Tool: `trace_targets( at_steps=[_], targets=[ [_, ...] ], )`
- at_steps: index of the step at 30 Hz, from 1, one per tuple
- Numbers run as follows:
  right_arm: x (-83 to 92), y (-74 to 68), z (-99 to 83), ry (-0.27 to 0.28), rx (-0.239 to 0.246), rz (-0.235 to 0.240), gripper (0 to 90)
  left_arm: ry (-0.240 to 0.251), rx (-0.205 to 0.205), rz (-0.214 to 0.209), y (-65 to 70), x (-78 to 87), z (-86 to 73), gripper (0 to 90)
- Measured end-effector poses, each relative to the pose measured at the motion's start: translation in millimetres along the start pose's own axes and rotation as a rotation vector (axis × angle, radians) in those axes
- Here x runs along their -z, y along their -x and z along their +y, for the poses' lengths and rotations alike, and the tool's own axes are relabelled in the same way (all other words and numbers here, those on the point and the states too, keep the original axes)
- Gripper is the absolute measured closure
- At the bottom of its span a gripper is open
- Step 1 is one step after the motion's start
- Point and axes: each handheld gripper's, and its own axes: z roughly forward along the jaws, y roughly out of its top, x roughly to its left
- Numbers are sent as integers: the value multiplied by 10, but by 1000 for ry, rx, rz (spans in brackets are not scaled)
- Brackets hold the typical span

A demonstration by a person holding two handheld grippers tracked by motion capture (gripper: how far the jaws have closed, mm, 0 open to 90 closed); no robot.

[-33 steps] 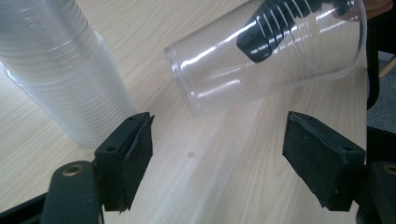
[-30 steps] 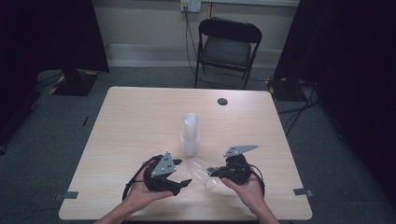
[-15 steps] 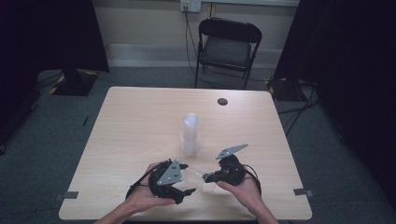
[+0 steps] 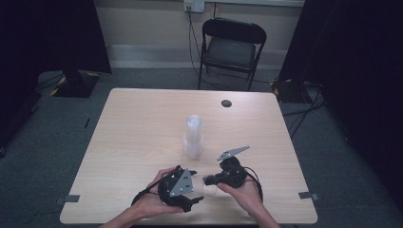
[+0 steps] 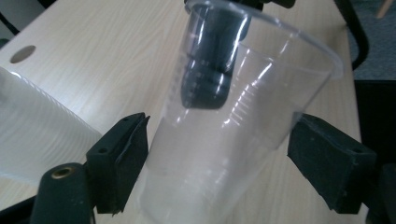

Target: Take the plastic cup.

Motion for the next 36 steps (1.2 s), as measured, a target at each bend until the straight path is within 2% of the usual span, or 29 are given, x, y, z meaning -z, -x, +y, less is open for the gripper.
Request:
trace_targets(
  at_steps=[3, 4, 6, 9, 10, 11, 13, 15, 21, 25, 27, 33, 34, 36],
  targets=[
    [-34, -8, 8, 1, -20, 7, 893, -7, -1, 0, 4, -10, 18, 195],
    [-43, -13, 12, -3, -25, 6, 893, -6, 12, 5, 15, -21, 17, 192],
    [-67, -11, 33, -7, -29, 9, 893, -7, -1, 13, 2, -22, 19, 194],
    [-107, -36, 84, -18, -32, 11, 891, 4, 17, 3, -3, -8, 19, 197],
    [-123, -47, 107, -21, -30, 14, 890, 5, 7, 12, 5, -2, 22, 199],
    [-150, -59, 142, -38, -35, 19, 888, 15, 8, 7, 16, -3, 26, 204],
    [-197, -76, 195, -68, -33, 20, 885, 0, -5, 20, 32, 2, 37, 217],
    [-247, -89, 222, -90, -36, 30, 885, 6, -12, 22, 35, 0, 32, 230],
    [-317, -107, 211, -101, -49, 40, 884, 12, -2, 26, 21, 20, 19, 247],
    [-304, -112, 209, -92, -51, 38, 884, 17, 1, 29, 21, 38, 20, 270],
    [-300, -114, 209, -93, -49, 39, 884, 29, 20, 30, 24, 33, 13, 273],
    [-291, -106, 213, -80, -45, 28, 865, 33, 35, 27, 7, 33, -6, 284],
    [-290, -104, 214, -79, -43, 26, 865, 35, 70, 12, -17, 33, -17, 285],
    [-289, -97, 213, -75, -42, 26, 846, 31, 97, 7, -44, 37, -21, 288]
  ],
)
